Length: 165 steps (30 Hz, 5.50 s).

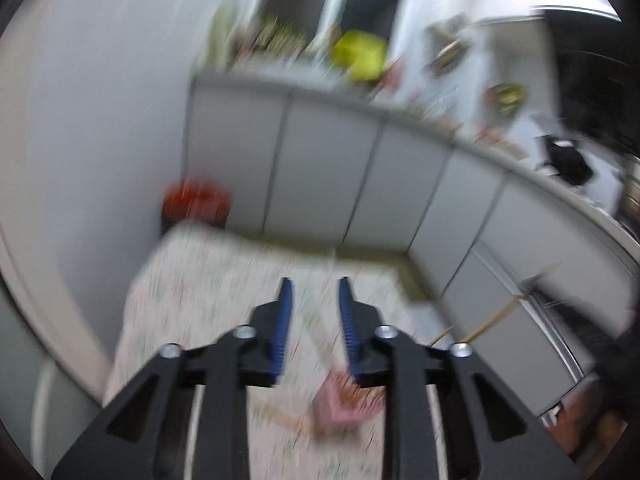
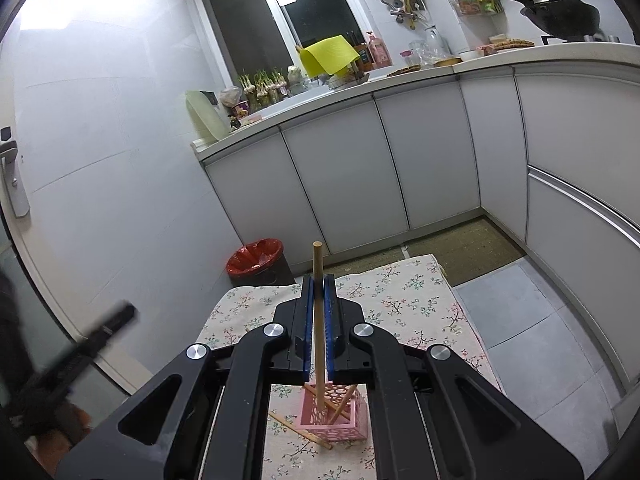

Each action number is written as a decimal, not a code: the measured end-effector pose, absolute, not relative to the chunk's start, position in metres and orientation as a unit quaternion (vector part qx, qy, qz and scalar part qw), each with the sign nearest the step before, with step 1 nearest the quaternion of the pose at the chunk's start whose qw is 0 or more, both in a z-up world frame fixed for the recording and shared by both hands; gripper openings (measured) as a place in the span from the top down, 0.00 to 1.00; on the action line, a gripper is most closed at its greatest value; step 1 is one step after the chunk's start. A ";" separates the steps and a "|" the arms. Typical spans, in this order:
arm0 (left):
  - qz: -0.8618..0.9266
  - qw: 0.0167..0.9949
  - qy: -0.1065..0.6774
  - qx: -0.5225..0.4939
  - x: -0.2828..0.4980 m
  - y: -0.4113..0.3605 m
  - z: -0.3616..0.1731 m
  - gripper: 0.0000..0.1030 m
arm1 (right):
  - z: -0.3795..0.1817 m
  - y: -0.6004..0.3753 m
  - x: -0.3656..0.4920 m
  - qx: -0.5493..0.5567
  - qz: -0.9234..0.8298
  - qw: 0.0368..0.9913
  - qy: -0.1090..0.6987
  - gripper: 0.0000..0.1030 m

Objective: Organize utensils

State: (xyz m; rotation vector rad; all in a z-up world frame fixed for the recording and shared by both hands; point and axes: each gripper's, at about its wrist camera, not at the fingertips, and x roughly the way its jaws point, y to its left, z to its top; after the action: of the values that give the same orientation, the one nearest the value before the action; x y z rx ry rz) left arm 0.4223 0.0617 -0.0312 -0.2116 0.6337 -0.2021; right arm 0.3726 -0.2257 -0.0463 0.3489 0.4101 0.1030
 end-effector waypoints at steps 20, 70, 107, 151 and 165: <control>0.121 0.796 0.575 -0.148 0.582 0.095 -0.272 0.58 | -0.032 -0.249 0.371 0.180 0.084 0.963 0.184 0.96; -0.216 0.946 0.236 -0.042 0.426 -0.011 -0.008 0.95 | -0.016 -0.246 0.372 0.182 0.043 0.966 0.177 0.96; -0.153 0.971 0.172 -0.071 0.352 0.055 0.004 0.53 | -0.043 -0.212 0.382 0.148 0.029 0.966 0.211 0.60; -0.122 0.953 0.277 0.029 0.158 0.014 -0.082 0.08 | -0.127 -0.215 0.109 0.082 -0.148 0.951 0.261 0.07; -0.305 0.770 0.543 0.140 0.215 -0.076 -0.177 0.08 | -0.168 -0.285 0.064 0.192 -0.196 0.904 0.328 0.07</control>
State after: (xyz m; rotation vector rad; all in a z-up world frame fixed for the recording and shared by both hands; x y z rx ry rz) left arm 0.2149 -0.0756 -0.1772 0.3044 1.1781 -0.6607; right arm 0.0636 -0.2849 -0.1678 0.3969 0.6784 -0.4060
